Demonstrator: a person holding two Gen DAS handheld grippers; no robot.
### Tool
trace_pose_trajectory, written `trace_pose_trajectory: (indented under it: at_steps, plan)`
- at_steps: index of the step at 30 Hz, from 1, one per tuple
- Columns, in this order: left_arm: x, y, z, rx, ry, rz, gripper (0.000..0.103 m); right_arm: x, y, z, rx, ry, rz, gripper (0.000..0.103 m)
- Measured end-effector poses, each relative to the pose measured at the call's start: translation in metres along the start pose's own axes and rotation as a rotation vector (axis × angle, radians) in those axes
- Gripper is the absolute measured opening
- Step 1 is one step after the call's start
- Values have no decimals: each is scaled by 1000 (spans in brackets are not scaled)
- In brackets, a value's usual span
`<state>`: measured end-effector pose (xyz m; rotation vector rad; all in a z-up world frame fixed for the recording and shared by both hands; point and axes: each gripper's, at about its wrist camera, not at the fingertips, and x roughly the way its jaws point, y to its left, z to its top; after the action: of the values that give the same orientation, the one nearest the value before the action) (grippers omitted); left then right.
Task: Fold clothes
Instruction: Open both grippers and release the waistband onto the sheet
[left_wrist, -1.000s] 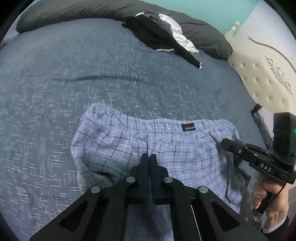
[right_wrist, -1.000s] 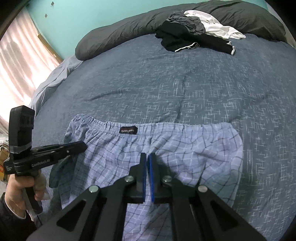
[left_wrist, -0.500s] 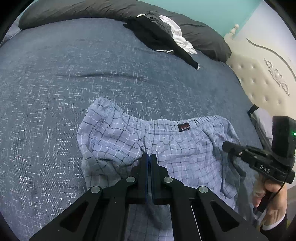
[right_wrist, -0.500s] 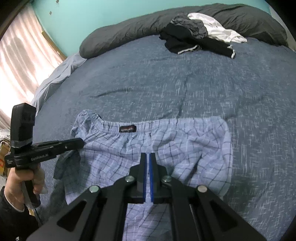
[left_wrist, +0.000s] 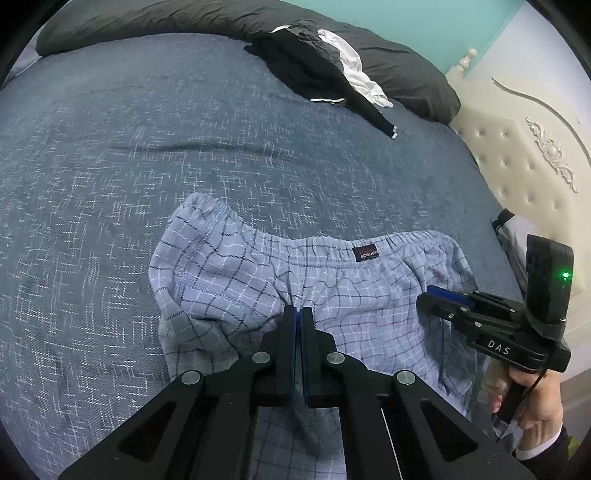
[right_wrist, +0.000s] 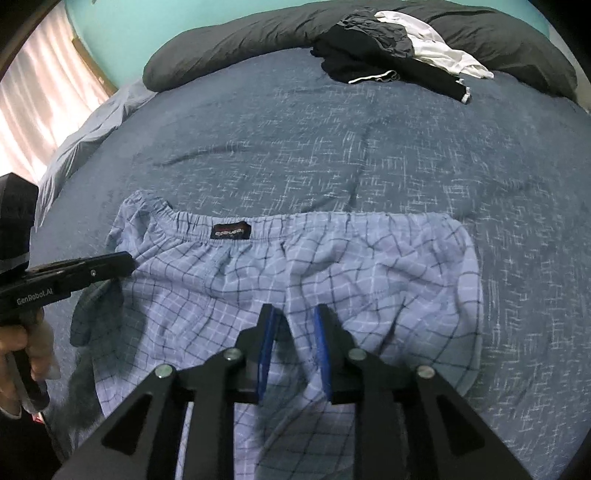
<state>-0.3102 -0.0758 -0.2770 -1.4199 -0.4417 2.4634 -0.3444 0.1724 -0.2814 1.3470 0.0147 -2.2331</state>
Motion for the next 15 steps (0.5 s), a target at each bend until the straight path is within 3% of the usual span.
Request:
trace_pose_trajectory:
  at_steps: [2, 4, 15]
  plan:
    - [0, 0, 0, 1, 1, 1, 2, -1, -1, -1, -2, -8, 16, 18]
    - [0, 0, -1, 1, 2, 3, 2, -3, 1, -2, -10, -17, 12, 5]
    - [-7, -2, 0, 12, -14, 18, 2, -39, 9, 5, -63, -57, 91, 1]
